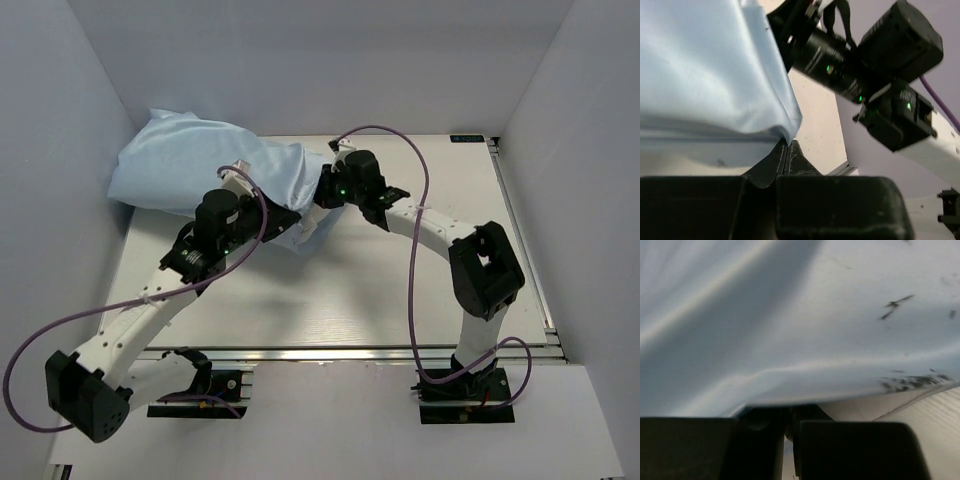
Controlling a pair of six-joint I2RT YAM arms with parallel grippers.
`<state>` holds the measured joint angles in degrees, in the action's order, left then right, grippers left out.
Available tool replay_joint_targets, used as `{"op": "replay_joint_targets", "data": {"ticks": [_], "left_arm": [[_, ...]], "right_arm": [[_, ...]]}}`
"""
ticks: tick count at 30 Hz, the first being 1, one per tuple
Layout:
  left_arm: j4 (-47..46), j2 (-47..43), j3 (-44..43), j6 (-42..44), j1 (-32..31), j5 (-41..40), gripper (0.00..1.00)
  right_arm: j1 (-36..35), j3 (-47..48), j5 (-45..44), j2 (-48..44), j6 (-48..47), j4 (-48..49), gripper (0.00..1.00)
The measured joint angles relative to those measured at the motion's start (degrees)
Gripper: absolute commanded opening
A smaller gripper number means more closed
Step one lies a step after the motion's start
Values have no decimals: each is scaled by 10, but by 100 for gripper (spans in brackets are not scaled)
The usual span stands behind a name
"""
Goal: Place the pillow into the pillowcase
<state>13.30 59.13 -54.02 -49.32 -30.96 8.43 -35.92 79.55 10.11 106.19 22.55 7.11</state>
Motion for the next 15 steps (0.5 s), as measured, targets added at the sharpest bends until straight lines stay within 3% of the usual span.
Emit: {"op": "replay_joint_targets", "data": {"ticks": [7, 8, 10, 11, 12, 13, 14, 15], "left_arm": [[-61, 130, -13, -14, -34, 1, 9], [-62, 144, -18, -16, -42, 2, 11], [-65, 160, -22, -19, -58, 3, 21], [-66, 160, -22, -21, -66, 9, 27], [-66, 159, -22, -23, -73, 14, 34], [-68, 154, -22, -25, -79, 18, 50], [-66, 148, -22, -24, -83, 21, 56], [-64, 139, -22, -26, -87, 26, 61]], "right_arm": [[-13, -36, 7, -5, 1, 2, 0], [-8, -36, 11, -6, -6, 2, 22], [13, -38, 32, -12, -23, 0, 47], [29, -44, 54, -18, -38, 2, 70], [50, -53, 80, -28, -53, 1, 77], [73, -63, 110, -39, -71, 1, 83], [99, -73, 147, -52, -109, 0, 89], [126, -81, 182, -66, -152, -10, 90]]}}
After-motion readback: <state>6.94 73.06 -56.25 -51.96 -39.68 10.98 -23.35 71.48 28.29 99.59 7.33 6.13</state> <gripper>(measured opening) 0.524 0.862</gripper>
